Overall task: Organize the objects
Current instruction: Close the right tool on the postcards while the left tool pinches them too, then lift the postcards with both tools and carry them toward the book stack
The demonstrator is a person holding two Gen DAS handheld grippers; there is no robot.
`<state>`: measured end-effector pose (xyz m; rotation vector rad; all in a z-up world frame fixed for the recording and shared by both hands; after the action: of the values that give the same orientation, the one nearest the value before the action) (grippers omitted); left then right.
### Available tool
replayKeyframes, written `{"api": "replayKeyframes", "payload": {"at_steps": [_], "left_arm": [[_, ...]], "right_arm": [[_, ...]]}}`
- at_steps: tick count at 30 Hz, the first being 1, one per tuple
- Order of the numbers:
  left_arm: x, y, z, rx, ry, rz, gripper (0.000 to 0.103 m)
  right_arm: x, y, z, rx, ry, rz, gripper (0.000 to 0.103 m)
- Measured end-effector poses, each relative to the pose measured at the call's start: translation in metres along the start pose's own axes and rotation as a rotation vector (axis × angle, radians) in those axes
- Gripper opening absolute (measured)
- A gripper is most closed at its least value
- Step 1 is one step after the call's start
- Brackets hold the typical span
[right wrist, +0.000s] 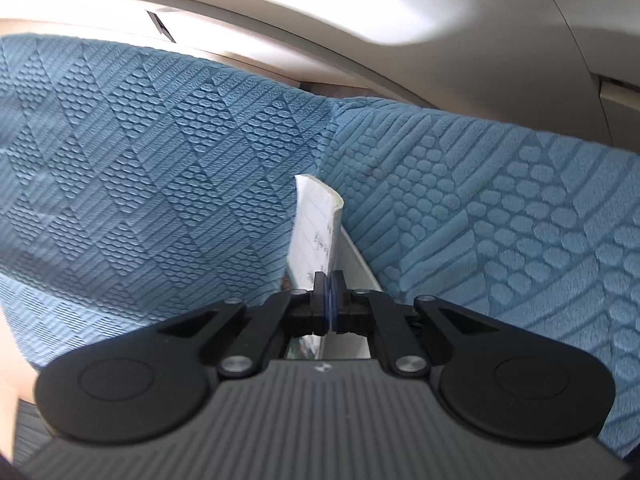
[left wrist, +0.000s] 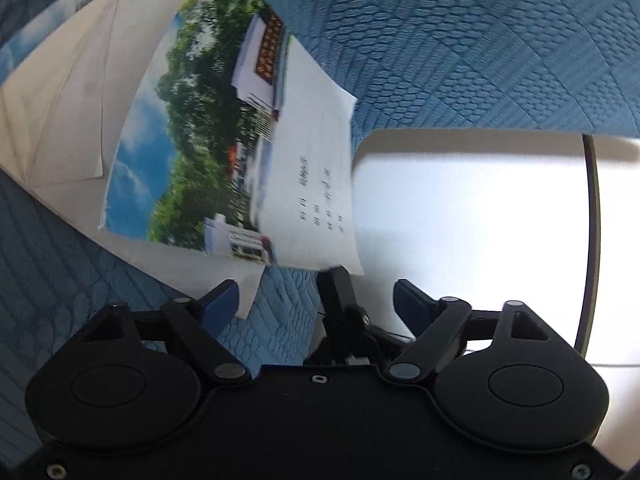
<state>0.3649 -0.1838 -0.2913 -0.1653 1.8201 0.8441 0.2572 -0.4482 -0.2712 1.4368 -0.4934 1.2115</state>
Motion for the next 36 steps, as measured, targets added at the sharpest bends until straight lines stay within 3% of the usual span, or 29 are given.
{"api": "replayKeyframes", "payload": {"at_steps": [4,7,12,21,22,25,26,36], "left_arm": [[0.011,-0.003,0.006,-0.013,0.068,-0.015,0.065],[0.014,-0.001,0.009,-0.026,0.085,-0.019,0.05],[0.009,0.003,0.01,-0.034,0.039,-0.015,0.01],[-0.01,0.019,0.012,-0.091,-0.053,0.023,0.005],[-0.011,0.021,0.013,-0.092,-0.056,0.021,0.005],[-0.013,0.028,0.014,-0.092,-0.062,0.013,0.004],[-0.013,0.03,0.015,-0.095,-0.068,0.016,0.004],[-0.014,0.056,0.02,-0.113,-0.091,0.038,0.004]], "right_arm": [[0.004,0.009,-0.001,-0.016,0.012,0.003,0.004],[0.004,0.014,-0.003,-0.016,0.017,-0.002,0.004],[0.005,0.019,-0.005,-0.015,0.031,-0.002,0.004],[0.003,0.01,-0.004,0.021,0.032,0.003,0.009],[0.003,0.009,-0.005,0.026,0.037,0.002,0.016],[0.002,0.004,-0.007,0.042,0.049,-0.011,0.059],[0.002,0.003,-0.007,0.045,0.045,0.0,0.062],[-0.016,-0.018,-0.003,0.117,-0.09,0.065,0.061]]}}
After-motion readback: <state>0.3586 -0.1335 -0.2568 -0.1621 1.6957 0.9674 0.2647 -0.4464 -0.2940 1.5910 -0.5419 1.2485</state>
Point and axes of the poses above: each gripper's, at about its wrist camera, not at the fingertips, and y roughly against the way its jaws point, x to its left, z to its top, the point moved 1 cm from there along -y, roughly the way its jaws point
